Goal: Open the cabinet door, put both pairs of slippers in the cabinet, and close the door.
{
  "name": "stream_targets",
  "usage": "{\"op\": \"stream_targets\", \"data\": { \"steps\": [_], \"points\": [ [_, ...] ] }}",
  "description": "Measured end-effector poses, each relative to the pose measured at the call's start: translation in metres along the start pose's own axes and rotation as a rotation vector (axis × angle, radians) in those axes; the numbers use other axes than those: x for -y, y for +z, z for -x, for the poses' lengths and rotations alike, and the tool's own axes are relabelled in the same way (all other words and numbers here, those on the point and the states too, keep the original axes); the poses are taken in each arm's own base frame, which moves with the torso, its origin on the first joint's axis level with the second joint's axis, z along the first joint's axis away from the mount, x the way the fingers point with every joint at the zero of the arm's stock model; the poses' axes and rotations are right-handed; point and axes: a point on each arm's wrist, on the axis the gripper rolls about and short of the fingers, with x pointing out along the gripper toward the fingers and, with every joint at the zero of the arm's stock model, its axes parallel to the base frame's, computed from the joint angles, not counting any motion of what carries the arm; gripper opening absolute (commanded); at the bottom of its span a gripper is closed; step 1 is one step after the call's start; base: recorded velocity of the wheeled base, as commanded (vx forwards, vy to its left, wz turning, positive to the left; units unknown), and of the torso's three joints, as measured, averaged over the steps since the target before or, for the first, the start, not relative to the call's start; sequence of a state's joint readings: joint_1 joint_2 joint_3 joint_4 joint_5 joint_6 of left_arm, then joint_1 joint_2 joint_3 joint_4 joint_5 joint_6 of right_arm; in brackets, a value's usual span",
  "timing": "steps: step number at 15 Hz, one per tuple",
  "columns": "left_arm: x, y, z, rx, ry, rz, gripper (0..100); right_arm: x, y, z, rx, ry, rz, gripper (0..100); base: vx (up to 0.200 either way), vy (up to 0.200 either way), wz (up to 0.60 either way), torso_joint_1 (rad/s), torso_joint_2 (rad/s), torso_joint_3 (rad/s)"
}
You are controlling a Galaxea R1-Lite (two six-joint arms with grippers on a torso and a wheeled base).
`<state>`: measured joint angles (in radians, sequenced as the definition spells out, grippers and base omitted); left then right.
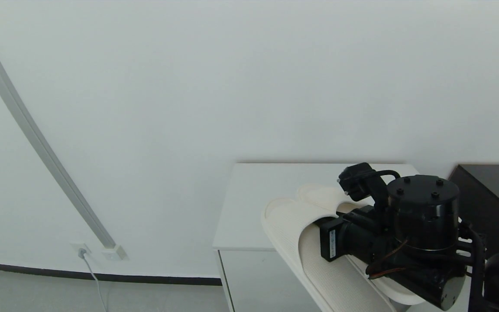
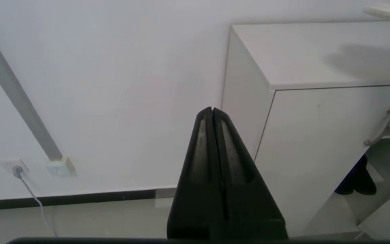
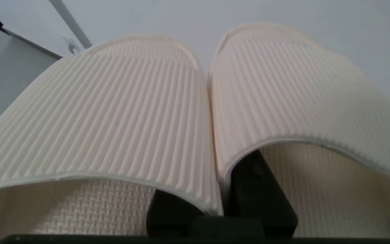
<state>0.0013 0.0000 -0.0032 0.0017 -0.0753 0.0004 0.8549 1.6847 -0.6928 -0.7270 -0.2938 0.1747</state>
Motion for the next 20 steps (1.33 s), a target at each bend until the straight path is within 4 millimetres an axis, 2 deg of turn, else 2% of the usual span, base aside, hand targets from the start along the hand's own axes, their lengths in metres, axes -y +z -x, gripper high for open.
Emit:
{"op": "stream_targets", "data": {
  "steps": [4, 16, 20],
  "points": [
    [0.0000, 0.0000, 0.0000, 0.000, 0.000, 0.000, 0, -0.0005, 0.0000, 0.0003, 0.000, 0.001, 0.000, 0, 0.000, 0.000, 0.00, 0.000, 0.00, 0.000],
    [0.0000, 0.0000, 0.0000, 0.000, 0.000, -0.001, 0, -0.0040, -0.0032, -0.0007, -0.010, 0.011, 0.011, 0, -0.200, 0.000, 0.00, 0.002, 0.00, 0.002],
    [0.0000, 0.0000, 0.0000, 0.000, 0.000, 0.000, 0, -0.0032, -0.0057, 0.0003, -0.016, -0.002, 0.014, 0, 0.000, 0.000, 0.00, 0.000, 0.00, 0.000]
  ]
}}
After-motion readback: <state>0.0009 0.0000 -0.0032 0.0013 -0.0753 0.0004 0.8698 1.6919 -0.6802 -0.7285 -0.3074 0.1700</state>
